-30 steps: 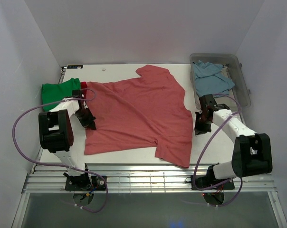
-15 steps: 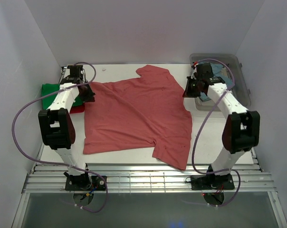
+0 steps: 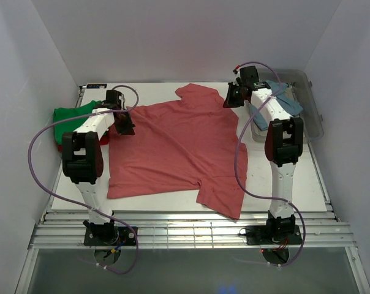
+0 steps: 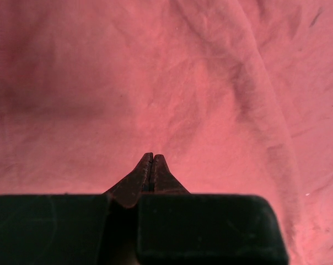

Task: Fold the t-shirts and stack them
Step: Flatten the tshirt out

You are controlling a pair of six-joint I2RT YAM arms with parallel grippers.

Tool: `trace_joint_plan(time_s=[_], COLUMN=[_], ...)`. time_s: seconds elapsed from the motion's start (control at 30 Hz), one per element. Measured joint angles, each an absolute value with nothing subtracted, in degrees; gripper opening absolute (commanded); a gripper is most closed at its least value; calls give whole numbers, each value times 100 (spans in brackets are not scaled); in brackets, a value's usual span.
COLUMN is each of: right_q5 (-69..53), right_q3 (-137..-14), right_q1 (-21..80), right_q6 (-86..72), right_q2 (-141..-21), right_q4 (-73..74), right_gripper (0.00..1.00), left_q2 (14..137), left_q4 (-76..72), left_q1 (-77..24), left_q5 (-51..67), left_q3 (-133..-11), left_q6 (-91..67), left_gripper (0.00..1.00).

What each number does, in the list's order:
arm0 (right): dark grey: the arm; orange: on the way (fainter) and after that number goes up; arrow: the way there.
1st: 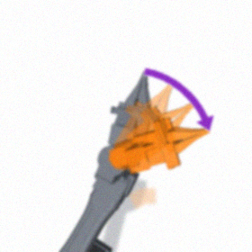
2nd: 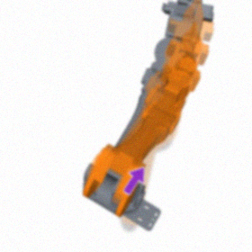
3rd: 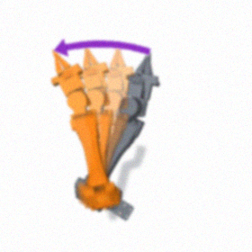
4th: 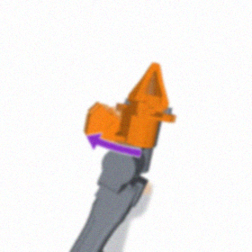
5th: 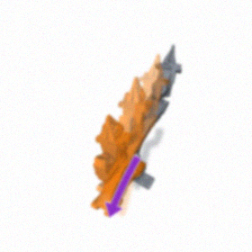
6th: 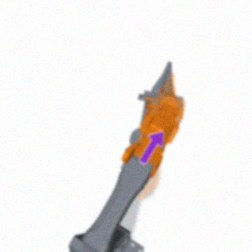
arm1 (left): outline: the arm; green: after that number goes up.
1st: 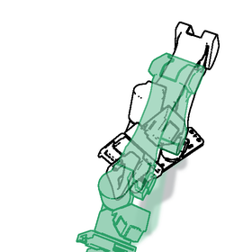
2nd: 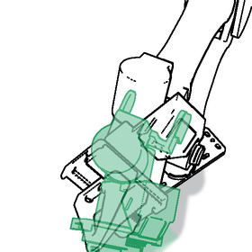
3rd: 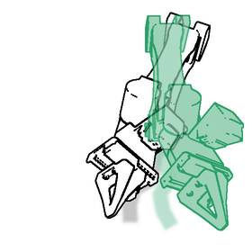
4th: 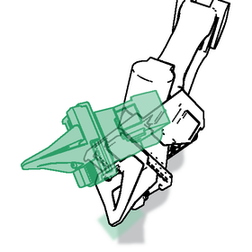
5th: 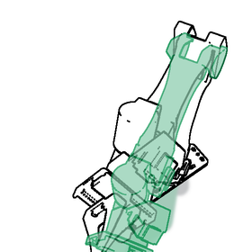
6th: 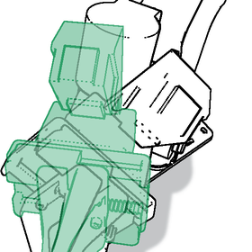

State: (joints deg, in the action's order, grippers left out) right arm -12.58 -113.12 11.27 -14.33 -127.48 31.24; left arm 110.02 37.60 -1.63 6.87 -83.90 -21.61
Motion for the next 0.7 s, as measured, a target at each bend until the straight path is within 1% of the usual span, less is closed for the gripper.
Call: trace_joint_plan(time_s=[0.17, 0.47, 0.7], right_q5=[-1450, -1555, -1090], right_q3=[-11944, -12398, -12929], right_q1=[1151, 1334, 1533], right_q6=[-1503, -1691, -1712], right_q2=[-13443, -14376, -14671], right_q4=[3089, 3076, 3085], right_gripper=[8, 8, 8], left_q2=[11321, 11220, 11072], left_q4=[3745, 3614, 3529], left_q1=[-237, -235, -235], left_q5=[683, 657, 644], left_q3=[-8372, -8068, -7784], left_q6=[-2095, -2014, -2001], left_gripper=[0, 0, 0])
